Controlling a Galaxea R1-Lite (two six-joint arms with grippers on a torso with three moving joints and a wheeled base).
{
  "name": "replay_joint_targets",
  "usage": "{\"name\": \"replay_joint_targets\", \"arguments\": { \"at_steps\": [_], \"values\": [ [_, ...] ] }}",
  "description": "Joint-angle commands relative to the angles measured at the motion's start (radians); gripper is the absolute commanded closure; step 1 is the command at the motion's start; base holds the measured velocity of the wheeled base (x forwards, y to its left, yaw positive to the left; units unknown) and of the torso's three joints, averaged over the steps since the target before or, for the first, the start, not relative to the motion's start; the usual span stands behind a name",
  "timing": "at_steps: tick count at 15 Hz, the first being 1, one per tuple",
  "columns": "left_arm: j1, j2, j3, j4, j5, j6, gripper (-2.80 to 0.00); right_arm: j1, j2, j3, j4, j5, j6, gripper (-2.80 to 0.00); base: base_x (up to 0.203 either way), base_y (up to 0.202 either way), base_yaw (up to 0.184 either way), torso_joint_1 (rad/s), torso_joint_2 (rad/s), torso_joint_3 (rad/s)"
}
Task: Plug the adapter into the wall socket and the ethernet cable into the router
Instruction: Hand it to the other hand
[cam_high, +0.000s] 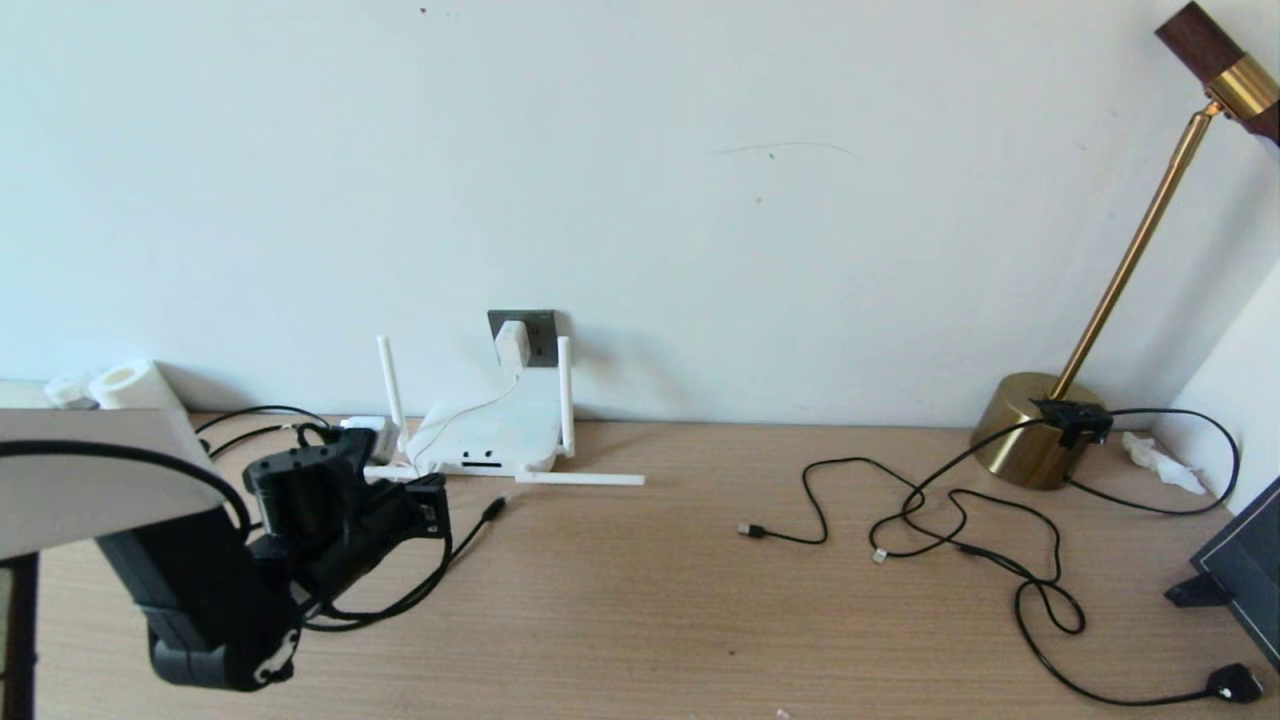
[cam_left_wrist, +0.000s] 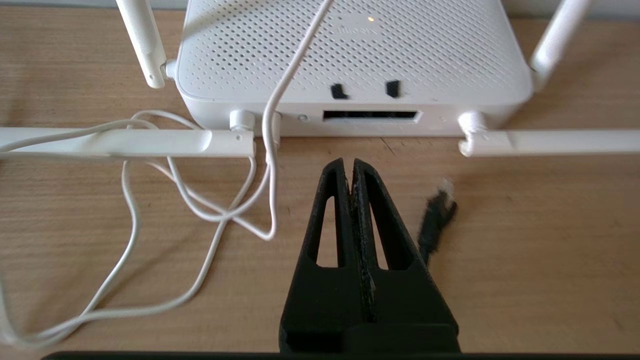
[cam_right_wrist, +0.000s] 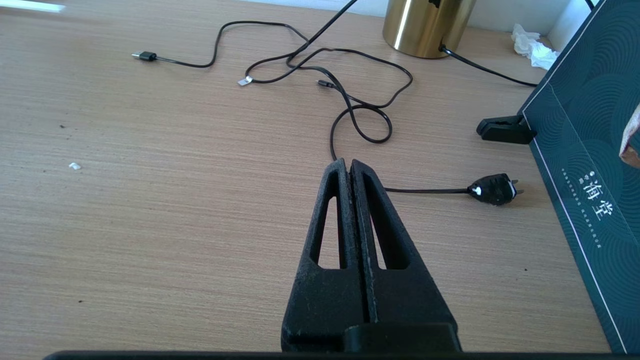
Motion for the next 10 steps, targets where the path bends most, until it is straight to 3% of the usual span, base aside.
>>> {"name": "replay_joint_targets", "arguments": {
  "at_steps": [1,2,3,7,8,10],
  "values": [
    [0.0,-0.162,-0.031,0.241,-0.008,0.034,0.0,0.0,0.0,0.0,0.001,0.0,-0.001,0.0,0.0,0.0,0.0,0.0,0.0,0.0],
    [-0.004,-0.183,-0.051,0.313,-0.029,0.092,-2.31,0.0,0.0,0.0,0.002,0.0,-0.001,0.0,0.0,0.0,0.0,0.0,0.0,0.0],
    [-0.012,-0.19,-0.063,0.368,-0.072,0.174,-2.8,0.0,0.0,0.0,0.001,0.0,-0.001,0.0,0.0,0.0,0.0,0.0,0.0,0.0],
    [-0.048,-0.148,-0.13,0.517,-0.085,0.481,-2.8,0.0,0.0,0.0,0.001,0.0,-0.001,0.0,0.0,0.0,0.0,0.0,0.0,0.0],
    [-0.059,-0.129,-0.16,0.559,-0.046,0.569,-2.8,0.0,0.0,0.0,0.001,0.0,-0.001,0.0,0.0,0.0,0.0,0.0,0.0,0.0],
    [-0.101,-0.113,-0.203,0.649,0.065,0.662,-2.8,0.0,0.0,0.0,0.001,0.0,-0.001,0.0,0.0,0.0,0.0,0.0,0.0,0.0]
  ]
}}
